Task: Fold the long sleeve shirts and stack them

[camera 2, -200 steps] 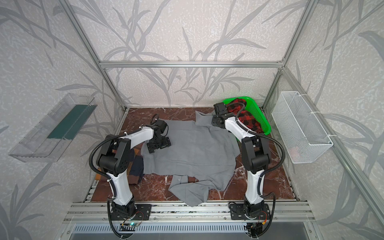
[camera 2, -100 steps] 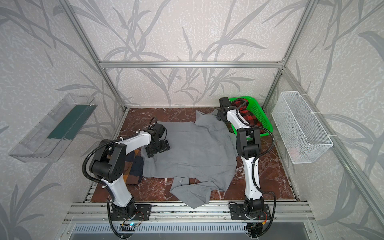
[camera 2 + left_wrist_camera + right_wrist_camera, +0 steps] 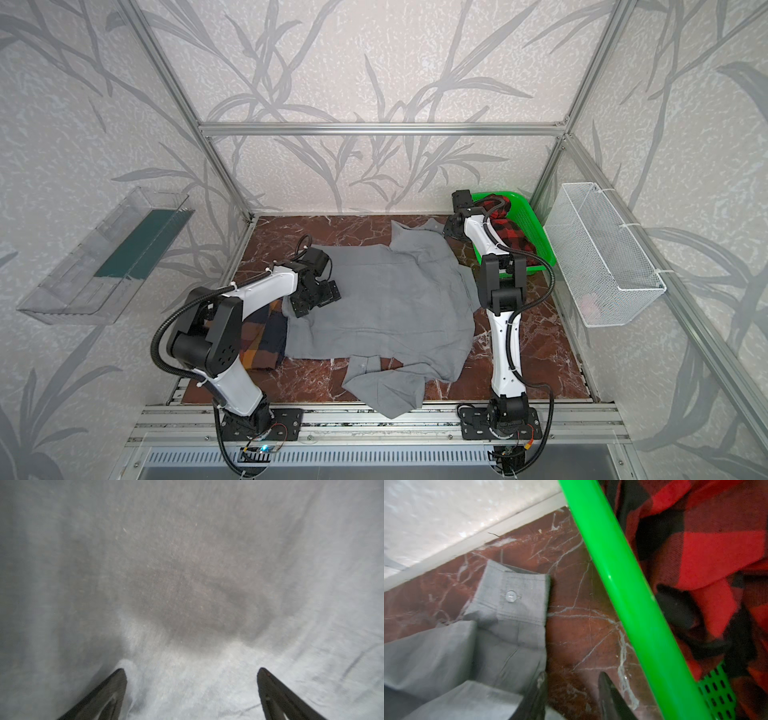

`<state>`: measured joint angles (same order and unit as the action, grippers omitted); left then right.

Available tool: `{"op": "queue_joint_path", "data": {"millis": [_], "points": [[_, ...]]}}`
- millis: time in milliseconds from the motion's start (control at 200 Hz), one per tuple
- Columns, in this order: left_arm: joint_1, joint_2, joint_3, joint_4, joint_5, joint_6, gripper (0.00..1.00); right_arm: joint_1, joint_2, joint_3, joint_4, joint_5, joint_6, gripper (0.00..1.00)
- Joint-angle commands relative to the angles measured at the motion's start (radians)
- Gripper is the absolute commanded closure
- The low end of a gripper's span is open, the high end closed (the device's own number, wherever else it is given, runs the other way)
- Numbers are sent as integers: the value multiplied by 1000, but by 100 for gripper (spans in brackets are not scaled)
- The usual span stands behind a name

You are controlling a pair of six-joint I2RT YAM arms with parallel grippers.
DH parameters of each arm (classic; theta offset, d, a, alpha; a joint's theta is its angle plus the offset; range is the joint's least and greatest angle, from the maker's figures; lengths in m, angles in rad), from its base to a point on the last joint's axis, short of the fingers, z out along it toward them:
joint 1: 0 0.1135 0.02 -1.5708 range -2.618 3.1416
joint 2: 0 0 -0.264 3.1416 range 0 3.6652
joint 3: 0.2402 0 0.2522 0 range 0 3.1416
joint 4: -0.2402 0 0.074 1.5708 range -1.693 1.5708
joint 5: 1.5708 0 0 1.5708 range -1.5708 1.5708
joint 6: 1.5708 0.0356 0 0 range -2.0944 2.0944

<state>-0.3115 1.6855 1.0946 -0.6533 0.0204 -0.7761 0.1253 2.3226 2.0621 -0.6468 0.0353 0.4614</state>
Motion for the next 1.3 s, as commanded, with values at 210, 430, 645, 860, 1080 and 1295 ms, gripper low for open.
{"op": "queue_joint_path", "data": {"millis": [210,430,645,860,1080,1295], "points": [[-3,-375,-97,-110,-65,-37,1,176,-706,-640,198,-163,-10,38],[-8,-540,-259,-196,-111,-137,1,433,-1129,-1024,179,-155,-94,32],[-21,-577,-353,-232,-138,-167,1,777,-1372,-1205,73,-48,-38,23],[-24,-635,-453,-174,-118,-183,3,1109,-1380,-1319,95,96,76,21],[-30,-621,-530,-114,-96,-200,6,1319,-1167,-1248,130,184,55,20],[-46,-580,-550,-92,-117,-203,7,1412,-984,-1180,157,192,28,19]]}}
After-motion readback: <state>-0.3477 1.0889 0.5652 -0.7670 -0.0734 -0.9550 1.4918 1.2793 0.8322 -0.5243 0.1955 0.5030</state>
